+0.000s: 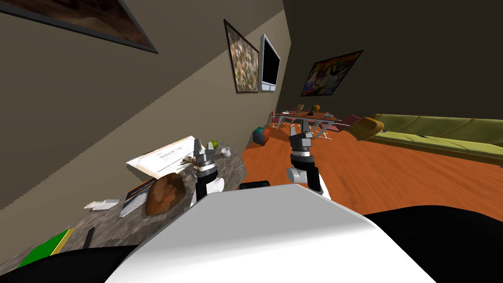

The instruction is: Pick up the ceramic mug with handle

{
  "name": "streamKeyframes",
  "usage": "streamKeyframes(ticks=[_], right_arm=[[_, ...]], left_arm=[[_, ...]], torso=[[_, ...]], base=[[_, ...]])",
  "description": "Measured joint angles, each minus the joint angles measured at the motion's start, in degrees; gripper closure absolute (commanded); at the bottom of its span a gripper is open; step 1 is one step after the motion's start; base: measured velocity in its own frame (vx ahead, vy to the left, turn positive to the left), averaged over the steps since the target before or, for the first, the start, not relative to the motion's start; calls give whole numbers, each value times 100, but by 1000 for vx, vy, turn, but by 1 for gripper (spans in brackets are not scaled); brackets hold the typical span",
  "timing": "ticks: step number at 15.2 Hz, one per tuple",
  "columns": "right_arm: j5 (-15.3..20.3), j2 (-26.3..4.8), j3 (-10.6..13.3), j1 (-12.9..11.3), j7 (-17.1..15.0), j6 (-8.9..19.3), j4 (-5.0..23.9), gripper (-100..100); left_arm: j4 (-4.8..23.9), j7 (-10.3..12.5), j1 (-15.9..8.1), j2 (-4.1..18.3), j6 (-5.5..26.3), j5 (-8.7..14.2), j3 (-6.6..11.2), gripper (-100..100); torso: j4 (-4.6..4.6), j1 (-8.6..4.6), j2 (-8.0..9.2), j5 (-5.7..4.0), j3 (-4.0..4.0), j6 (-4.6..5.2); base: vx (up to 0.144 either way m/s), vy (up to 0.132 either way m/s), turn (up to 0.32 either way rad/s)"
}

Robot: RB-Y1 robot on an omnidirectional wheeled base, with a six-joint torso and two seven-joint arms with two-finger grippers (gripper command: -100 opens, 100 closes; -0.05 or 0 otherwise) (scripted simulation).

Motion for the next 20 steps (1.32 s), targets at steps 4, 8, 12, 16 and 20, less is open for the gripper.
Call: streamKeyframes(ticks=[4, 8, 12, 16, 20], right_arm=[[0, 0, 0, 0, 0, 0, 0, 0], [0, 0, 0, 0, 0, 0, 0, 0], [0, 0, 0, 0, 0, 0, 0, 0], [0, 0, 0, 0, 0, 0, 0, 0], [0, 0, 0, 0, 0, 0, 0, 0]], left_arm=[[28, 15, -4, 452, 141, 98, 36, -100], [60, 25, 7, 919, 385, 249, 65, -100], [143, 51, 3, 1406, 718, 472, 127, -100], [203, 71, -3, 1877, 1153, 750, 198, -100], [330, 94, -30, 2291, 1551, 1019, 264, -100]], torso=[[0, -2, -2, 0, -1, 0], [-1, -4, -5, -1, -3, 0], [-1, -7, -5, -2, -3, 0], [-2, -10, -9, -2, -5, 0], [-2, -9, -8, -2, -5, 0]], base=[[6, -12, 0], [11, -17, -1], [14, -25, -1], [20, -31, -1], [17, -26, -1]])
